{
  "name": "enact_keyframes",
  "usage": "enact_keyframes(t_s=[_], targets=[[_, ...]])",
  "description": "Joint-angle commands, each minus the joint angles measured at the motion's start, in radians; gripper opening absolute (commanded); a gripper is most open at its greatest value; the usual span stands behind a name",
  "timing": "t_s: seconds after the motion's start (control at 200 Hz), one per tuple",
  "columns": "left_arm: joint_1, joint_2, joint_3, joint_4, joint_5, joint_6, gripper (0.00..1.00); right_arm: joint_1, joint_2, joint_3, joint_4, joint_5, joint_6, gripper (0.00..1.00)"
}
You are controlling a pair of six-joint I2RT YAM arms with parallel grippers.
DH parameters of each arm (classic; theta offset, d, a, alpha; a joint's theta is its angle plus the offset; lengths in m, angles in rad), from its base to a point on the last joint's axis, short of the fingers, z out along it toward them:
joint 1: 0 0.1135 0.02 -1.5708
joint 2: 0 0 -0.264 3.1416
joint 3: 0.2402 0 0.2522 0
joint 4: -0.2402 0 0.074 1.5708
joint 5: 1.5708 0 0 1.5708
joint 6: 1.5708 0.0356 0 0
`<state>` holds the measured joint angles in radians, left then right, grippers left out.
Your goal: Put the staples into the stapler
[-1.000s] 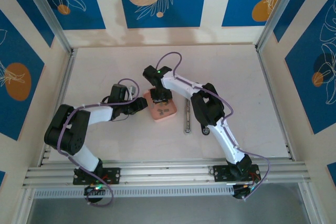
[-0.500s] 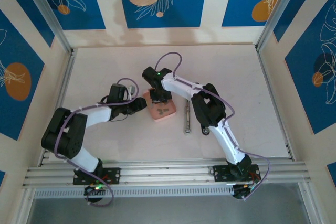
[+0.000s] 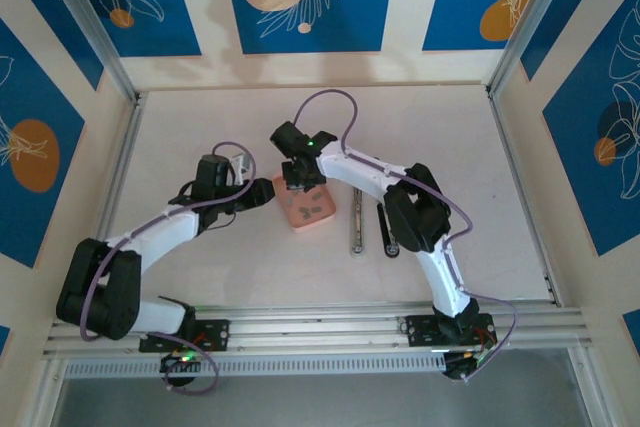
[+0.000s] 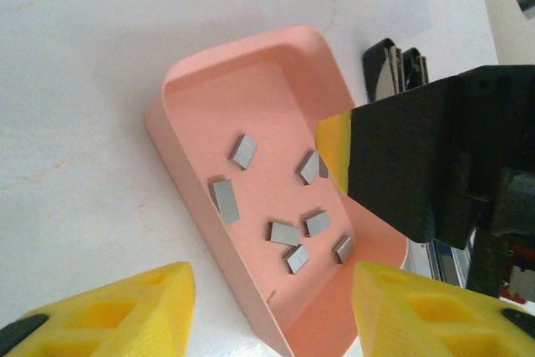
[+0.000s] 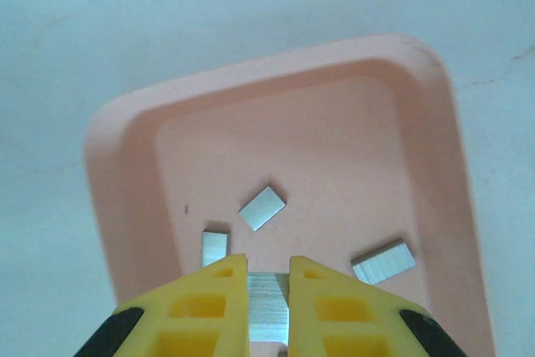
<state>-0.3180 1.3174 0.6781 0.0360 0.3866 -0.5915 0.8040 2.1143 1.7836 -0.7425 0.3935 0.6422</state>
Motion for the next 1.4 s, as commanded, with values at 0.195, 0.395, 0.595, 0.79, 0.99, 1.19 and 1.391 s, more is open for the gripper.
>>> enact_keyframes(t_s=[0.195,0.395,0.595,0.79,0.99,1.19,1.391], targets=[[-0.002,-0.052,-0.022,0.027,-0.001,0.046,0.56,0.021,-0.207,-0.210,0.157,0.098,0.026,0.15],[-0.029,-0.057,-0.060,0.141,0.008,0.055,0.59,0.026,-0.312,-0.353,0.251,0.150,0.026,0.15],[-0.049,-0.038,-0.102,0.254,-0.006,0.057,0.59,0.026,-0.369,-0.442,0.328,0.179,-0.001,0.15],[-0.076,-0.019,-0.130,0.360,0.013,0.071,0.59,0.026,-0.432,-0.529,0.391,0.220,0.002,0.14],[-0.116,0.004,-0.142,0.443,0.024,0.111,0.59,0.036,-0.519,-0.633,0.413,0.271,0.035,0.15],[-0.178,0.024,-0.151,0.520,-0.006,0.152,0.59,0.049,-0.621,-0.742,0.386,0.313,0.100,0.15],[-0.230,0.051,-0.144,0.552,-0.052,0.199,0.60,0.093,-0.725,-0.832,0.318,0.367,0.171,0.15]])
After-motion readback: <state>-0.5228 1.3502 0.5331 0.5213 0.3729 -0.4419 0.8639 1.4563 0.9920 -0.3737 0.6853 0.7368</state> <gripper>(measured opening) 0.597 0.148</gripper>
